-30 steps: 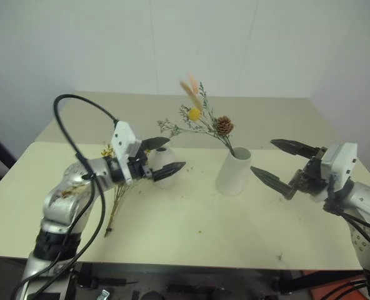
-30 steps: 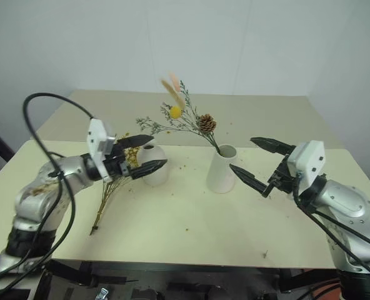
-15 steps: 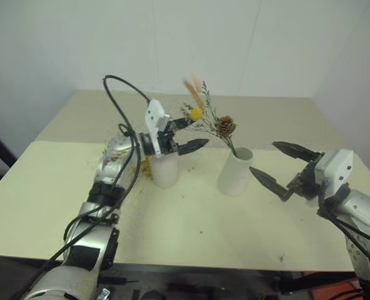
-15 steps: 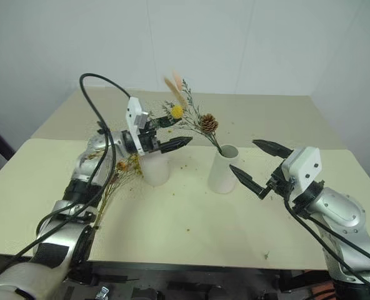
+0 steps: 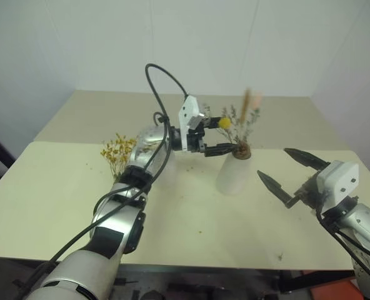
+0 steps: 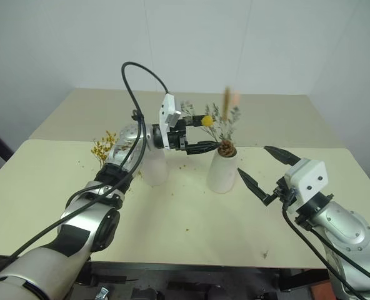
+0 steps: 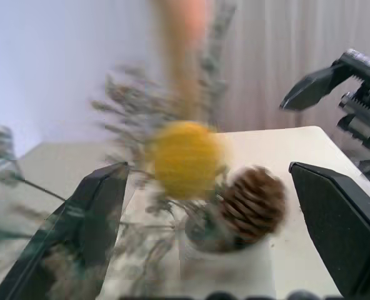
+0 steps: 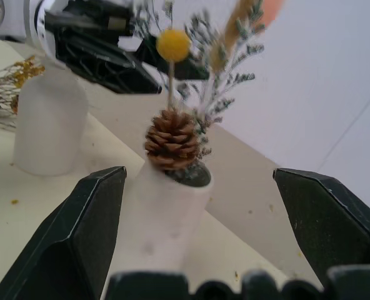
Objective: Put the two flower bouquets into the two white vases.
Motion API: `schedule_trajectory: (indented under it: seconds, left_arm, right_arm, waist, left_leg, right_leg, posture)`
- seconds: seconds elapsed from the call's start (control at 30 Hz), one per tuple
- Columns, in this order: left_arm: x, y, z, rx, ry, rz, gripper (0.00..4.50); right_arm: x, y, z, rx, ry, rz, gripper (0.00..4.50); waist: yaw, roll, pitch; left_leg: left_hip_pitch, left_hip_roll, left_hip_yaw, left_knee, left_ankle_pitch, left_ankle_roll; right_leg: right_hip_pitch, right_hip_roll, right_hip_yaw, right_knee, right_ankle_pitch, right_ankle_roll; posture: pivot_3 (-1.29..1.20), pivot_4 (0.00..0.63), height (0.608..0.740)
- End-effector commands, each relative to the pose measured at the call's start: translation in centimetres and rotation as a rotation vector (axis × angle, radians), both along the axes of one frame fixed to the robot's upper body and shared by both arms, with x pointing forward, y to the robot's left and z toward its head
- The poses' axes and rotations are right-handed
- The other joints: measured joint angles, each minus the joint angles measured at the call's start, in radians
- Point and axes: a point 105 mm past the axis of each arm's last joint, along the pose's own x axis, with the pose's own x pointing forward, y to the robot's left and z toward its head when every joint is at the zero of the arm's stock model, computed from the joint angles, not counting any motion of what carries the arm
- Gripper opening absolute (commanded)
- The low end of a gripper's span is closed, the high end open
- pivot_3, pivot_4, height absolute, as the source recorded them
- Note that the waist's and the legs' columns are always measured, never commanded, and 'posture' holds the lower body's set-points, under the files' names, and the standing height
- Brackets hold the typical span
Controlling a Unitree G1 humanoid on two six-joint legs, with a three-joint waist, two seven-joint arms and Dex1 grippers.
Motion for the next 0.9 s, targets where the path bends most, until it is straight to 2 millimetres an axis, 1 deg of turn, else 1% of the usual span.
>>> schedule_trajectory:
  seconds: [0.03, 0.13, 0.2, 0.3, 0.33, 0.43, 0.47, 0.5, 0.63, 0.67, 0.77, 0.8, 0.9]
  left_arm:
    - [0.4, -0.1, 1.0, 0.024, -0.034, 0.034, 4.50]
    - [0.8, 1.3, 0.7, 0.039, -0.017, 0.062, 4.50]
    - [0.8, 2.8, 0.5, 0.058, -0.024, 0.074, 4.50]
    - [0.2, 5.4, 0.8, 0.057, -0.028, 0.089, 4.50]
    - [-0.1, 6.0, 0.9, 0.059, -0.030, 0.094, 4.50]
    - [-1.5, 8.5, 1.9, 0.032, -0.041, 0.128, 4.50]
    - [-2.0, 9.2, 2.2, 0.026, -0.045, 0.144, 4.50]
    - [-2.4, 9.5, 2.3, 0.023, -0.045, 0.155, 4.50]
    - [-5.1, 12.4, 3.7, -0.070, -0.017, 0.249, 4.50]
    - [-5.5, 12.7, 3.8, -0.079, -0.007, 0.264, 4.50]
    - [-7.5, 15.0, 2.9, -0.094, 0.062, 0.390, 4.50]
    - [-7.8, 15.3, 2.6, -0.091, 0.076, 0.423, 4.50]
    - [-8.5, 17.3, 2.2, -0.121, 0.123, 0.622, 4.50]
  right_arm:
    - [-0.8, -0.2, 1.4, 0.001, -0.076, -0.022, 4.44]
    - [-0.9, -0.4, 1.5, 0.007, -0.077, -0.031, 4.44]
    - [-1.0, -0.4, 1.5, 0.008, -0.076, -0.032, 4.44]
    - [-1.1, -0.5, 1.6, 0.007, -0.075, -0.026, 4.44]
    - [-1.2, -0.6, 1.7, 0.007, -0.075, -0.023, 4.44]
    - [-1.3, -0.4, 2.2, 0.024, -0.070, 0.029, 4.44]
    - [-1.4, -0.3, 2.3, 0.026, -0.067, 0.049, 4.44]
    - [-1.4, -0.2, 2.4, 0.027, -0.065, 0.060, 4.44]
    - [-2.7, 1.4, 3.0, 0.074, 0.009, 0.248, 4.44]
    - [-2.9, 1.6, 3.0, 0.075, 0.024, 0.268, 4.44]
    - [-3.3, 2.4, 2.0, 0.016, 0.101, 0.354, 4.44]
    - [-3.4, 2.5, 1.8, 0.004, 0.115, 0.371, 4.44]
    - [-3.3, 3.3, 1.1, -0.034, 0.175, 0.438, 4.44]
  waist:
    - [-0.001, 0.000, 0.000]
    - [-0.003, 0.000, 0.000]
    - [-0.008, 0.000, 0.000]
    - [-0.019, 0.000, 0.000]
    - [-0.021, 0.000, 0.000]
    - [-0.023, 0.000, 0.000]
    - [-0.024, 0.000, 0.000]
    - [-0.024, 0.001, 0.000]
    - [-0.024, 0.001, 0.000]
    - [-0.025, 0.001, 0.000]
    - [-0.027, 0.001, 0.000]
    - [-0.026, 0.001, 0.000]
    - [-0.022, 0.001, 0.000]
  left_leg:
    - [0.000, 0.000, 0.000, 0.000, 0.000, 0.000]
    - [0.001, 0.000, 0.000, 0.000, 0.000, 0.000]
    - [0.001, 0.000, 0.000, 0.000, 0.000, 0.000]
    - [0.001, 0.001, 0.000, 0.000, 0.000, 0.000]
    - [0.001, 0.001, 0.000, 0.000, 0.000, 0.000]
    - [0.001, 0.001, -0.001, 0.000, 0.000, 0.000]
    - [0.002, 0.001, -0.001, 0.000, 0.000, 0.000]
    - [0.002, 0.001, -0.001, 0.000, 0.000, 0.000]
    - [0.002, 0.002, -0.001, 0.000, 0.000, 0.000]
    - [0.003, 0.002, -0.002, 0.000, 0.000, 0.000]
    - [0.003, 0.002, -0.002, 0.000, 0.000, 0.000]
    - [0.004, 0.003, -0.002, 0.000, 0.000, 0.000]
    - [0.005, 0.003, -0.002, 0.000, 0.000, 0.000]
  right_leg:
    - [0.000, 0.000, 0.000, 0.000, 0.000, 0.000]
    - [0.000, 0.000, 0.000, 0.001, 0.000, 0.001]
    - [0.000, 0.000, 0.000, 0.002, -0.001, 0.001]
    - [0.000, 0.000, 0.000, 0.003, 0.000, 0.001]
    - [0.000, 0.000, 0.000, 0.003, 0.000, 0.000]
    - [0.000, 0.000, 0.000, 0.004, 0.000, 0.000]
    - [0.000, 0.000, 0.000, 0.003, 0.000, -0.001]
    - [0.000, 0.000, 0.000, 0.003, 0.000, -0.001]
    - [0.001, 0.000, 0.000, 0.004, 0.000, -0.001]
    - [0.001, 0.000, 0.000, 0.004, 0.000, -0.001]
    - [0.001, 0.000, 0.000, 0.004, 0.000, -0.001]
    - [0.001, 0.000, 0.000, 0.004, 0.000, -0.001]
    - [0.002, 0.000, -0.001, 0.004, 0.000, 0.000]
  posture:
    - [0.00, 0.150, 0.740]
    - [0.00, 0.150, 0.740]
    - [0.00, 0.150, 0.740]
    - [0.00, 0.150, 0.740]
    - [0.00, 0.150, 0.740]
    - [0.00, 0.150, 0.740]
    - [0.00, 0.150, 0.740]
    - [0.00, 0.150, 0.740]
    - [0.00, 0.150, 0.740]
    - [0.00, 0.150, 0.740]
    - [0.00, 0.150, 0.740]
    - [0.00, 0.150, 0.740]
    - [0.00, 0.150, 0.740]
